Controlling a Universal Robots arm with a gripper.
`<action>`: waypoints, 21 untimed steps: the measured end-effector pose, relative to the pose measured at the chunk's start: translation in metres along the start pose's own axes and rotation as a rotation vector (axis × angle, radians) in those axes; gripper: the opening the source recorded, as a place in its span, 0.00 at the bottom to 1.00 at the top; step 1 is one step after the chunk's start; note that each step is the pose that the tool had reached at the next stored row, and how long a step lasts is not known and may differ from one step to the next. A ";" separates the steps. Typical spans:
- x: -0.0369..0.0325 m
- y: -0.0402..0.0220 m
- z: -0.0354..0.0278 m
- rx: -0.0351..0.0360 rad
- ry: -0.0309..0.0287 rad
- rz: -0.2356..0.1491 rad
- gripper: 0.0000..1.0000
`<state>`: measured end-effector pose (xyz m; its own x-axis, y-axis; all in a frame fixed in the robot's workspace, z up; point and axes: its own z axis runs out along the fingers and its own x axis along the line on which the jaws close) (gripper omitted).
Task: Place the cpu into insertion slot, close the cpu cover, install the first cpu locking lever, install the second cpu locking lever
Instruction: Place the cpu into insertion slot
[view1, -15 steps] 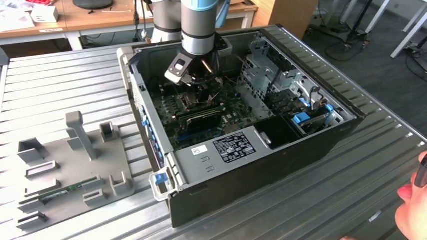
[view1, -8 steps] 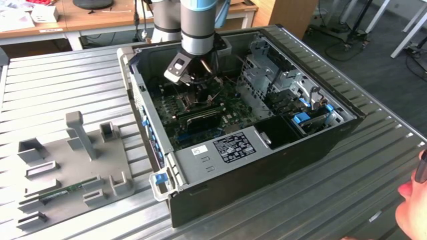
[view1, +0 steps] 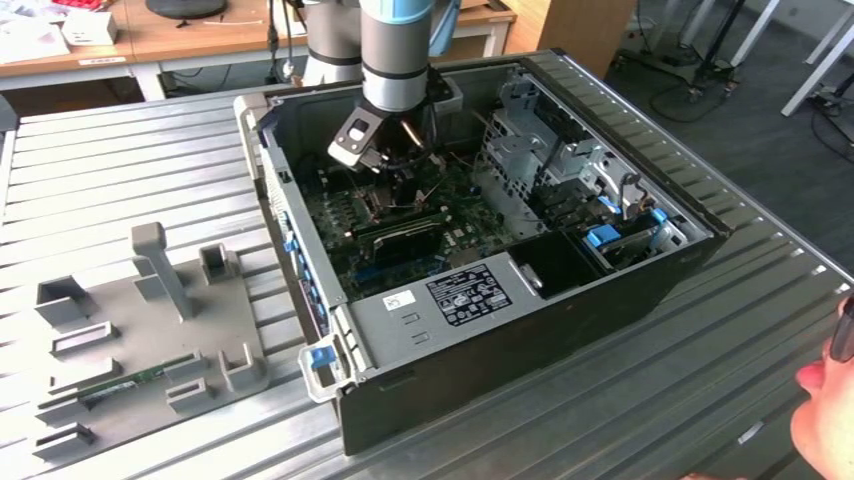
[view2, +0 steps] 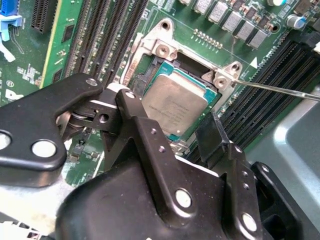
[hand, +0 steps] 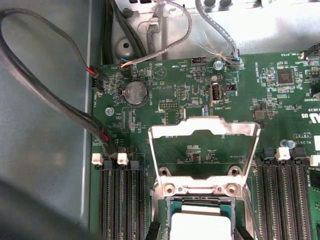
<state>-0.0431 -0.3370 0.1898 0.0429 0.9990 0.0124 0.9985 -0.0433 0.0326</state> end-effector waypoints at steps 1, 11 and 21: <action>0.0000 0.0000 0.0000 -0.0001 0.0000 0.000 0.67; -0.0001 -0.0001 0.0000 0.0002 -0.0006 0.000 0.60; 0.0000 0.0000 0.0004 -0.0001 0.0000 0.000 0.58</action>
<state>-0.0431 -0.3369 0.1894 0.0429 0.9990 0.0124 0.9985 -0.0433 0.0327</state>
